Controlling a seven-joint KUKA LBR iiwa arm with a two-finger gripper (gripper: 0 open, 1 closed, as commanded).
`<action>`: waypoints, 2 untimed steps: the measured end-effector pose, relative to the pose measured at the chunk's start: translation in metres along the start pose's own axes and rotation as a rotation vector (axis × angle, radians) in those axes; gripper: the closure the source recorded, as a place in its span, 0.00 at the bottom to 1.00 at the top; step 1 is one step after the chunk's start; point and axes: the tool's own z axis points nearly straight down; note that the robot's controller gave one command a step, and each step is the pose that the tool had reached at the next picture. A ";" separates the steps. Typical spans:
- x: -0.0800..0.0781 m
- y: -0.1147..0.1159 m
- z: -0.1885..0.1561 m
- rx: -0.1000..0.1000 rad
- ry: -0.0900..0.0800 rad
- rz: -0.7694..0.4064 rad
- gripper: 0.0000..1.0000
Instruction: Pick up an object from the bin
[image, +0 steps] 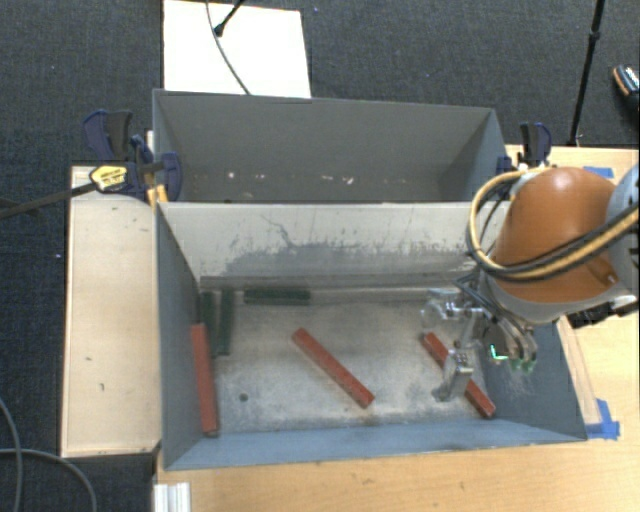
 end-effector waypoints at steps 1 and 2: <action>-0.011 0.035 0.057 -0.002 -0.002 0.069 0.00; -0.018 0.079 0.130 -0.001 0.000 0.079 0.00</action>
Offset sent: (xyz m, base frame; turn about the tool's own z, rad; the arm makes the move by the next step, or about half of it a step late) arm 0.0116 0.0331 -0.0550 0.0713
